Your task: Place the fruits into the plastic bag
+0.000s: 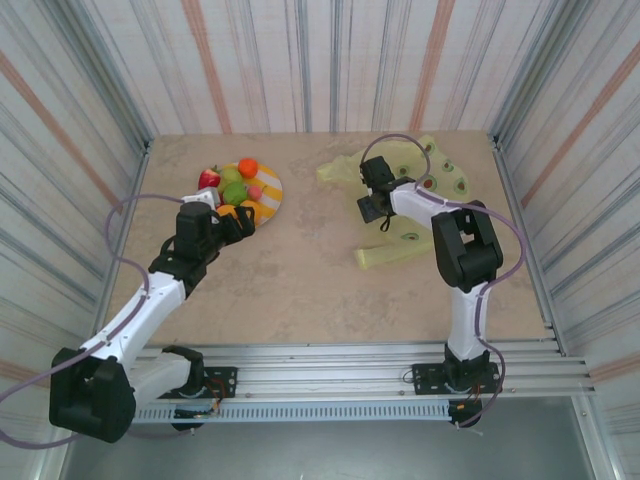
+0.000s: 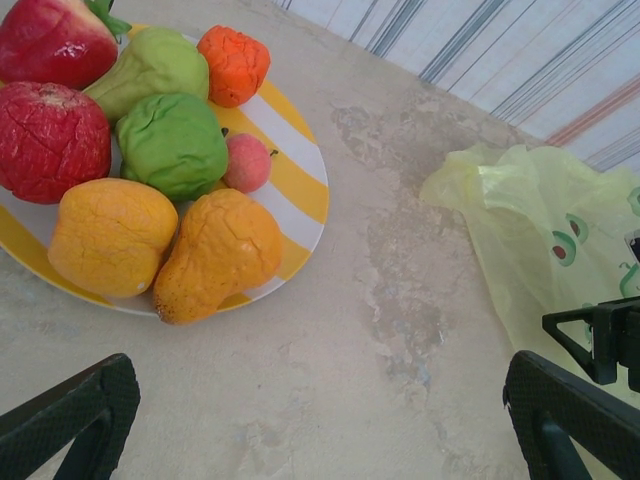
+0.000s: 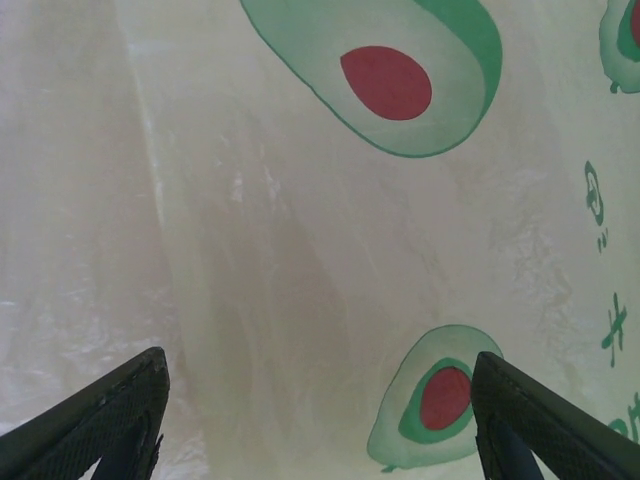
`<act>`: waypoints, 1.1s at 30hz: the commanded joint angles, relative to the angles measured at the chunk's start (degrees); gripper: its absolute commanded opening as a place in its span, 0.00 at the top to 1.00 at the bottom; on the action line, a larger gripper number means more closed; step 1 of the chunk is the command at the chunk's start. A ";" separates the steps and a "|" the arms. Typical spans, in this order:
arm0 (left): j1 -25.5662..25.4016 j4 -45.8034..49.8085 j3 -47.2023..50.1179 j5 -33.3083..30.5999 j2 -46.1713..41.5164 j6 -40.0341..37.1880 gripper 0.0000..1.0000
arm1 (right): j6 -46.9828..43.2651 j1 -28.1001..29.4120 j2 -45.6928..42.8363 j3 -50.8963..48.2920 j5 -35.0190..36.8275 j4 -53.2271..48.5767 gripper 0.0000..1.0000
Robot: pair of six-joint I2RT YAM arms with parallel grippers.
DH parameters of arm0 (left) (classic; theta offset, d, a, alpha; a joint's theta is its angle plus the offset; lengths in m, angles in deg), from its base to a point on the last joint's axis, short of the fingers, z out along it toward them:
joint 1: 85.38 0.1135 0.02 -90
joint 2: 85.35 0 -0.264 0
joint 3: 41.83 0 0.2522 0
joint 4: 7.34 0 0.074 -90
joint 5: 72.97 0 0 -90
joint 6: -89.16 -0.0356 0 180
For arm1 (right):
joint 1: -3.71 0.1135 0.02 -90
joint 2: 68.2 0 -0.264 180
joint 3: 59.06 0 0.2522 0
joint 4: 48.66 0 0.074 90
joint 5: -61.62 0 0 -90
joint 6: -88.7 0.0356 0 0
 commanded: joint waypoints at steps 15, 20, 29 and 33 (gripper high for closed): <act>-0.40 1.16 -0.67 0.62 0.96 -0.41 0.01 | -0.12 -2.69 0.83 0.99 8.89 -2.57 0.88; -1.36 1.61 -0.97 1.09 0.84 -1.19 0.01 | -1.79 -4.26 -2.88 -1.62 12.06 -1.25 1.00; -16.46 -8.75 -4.55 -2.11 7.33 -19.34 0.01 | 4.02 -6.00 -22.55 -10.46 -8.47 -6.19 1.00; -22.46 -11.37 -10.27 3.52 16.26 -33.46 0.01 | 5.49 -5.91 -28.94 -12.90 -16.25 -8.74 1.00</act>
